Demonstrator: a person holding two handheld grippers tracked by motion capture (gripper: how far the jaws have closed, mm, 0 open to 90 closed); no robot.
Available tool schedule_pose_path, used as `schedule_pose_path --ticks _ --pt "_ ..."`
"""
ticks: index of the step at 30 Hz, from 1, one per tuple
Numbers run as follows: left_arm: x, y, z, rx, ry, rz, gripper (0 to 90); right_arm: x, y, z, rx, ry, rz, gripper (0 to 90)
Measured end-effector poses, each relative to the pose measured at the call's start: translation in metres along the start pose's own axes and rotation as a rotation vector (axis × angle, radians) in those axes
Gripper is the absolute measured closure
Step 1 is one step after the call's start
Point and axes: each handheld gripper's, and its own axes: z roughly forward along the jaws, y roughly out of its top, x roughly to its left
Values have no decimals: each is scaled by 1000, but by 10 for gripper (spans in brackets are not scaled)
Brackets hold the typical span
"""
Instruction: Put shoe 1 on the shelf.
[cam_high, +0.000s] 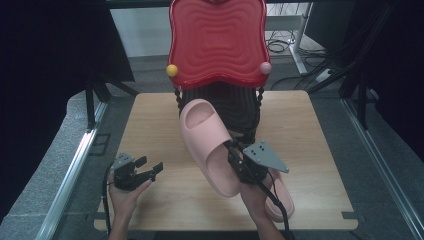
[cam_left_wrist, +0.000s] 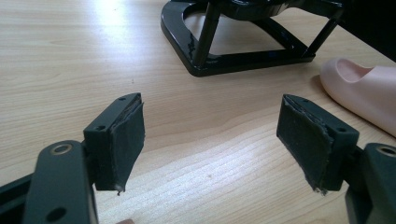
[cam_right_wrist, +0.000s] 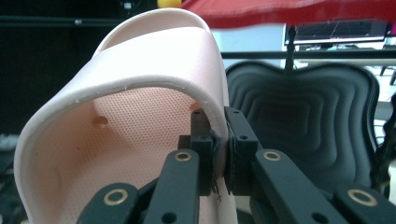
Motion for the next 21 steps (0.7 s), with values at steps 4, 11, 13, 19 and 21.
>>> schedule_pose_path --ticks 4,11,13,19,21 --pt "0 0 0 1 -1 -1 236 -3 18 9 -31 -10 9 841" --pt "0 0 1 3 -5 0 235 -1 47 23 -67 -24 12 843" --pt "0 0 0 3 -5 1 235 1 54 28 -68 -29 6 843" --pt "1 1 -2 -4 -5 -3 235 0 76 46 -78 -71 -20 843" --pt "1 1 -2 -3 -5 -3 235 -1 82 53 -75 -86 -21 842"
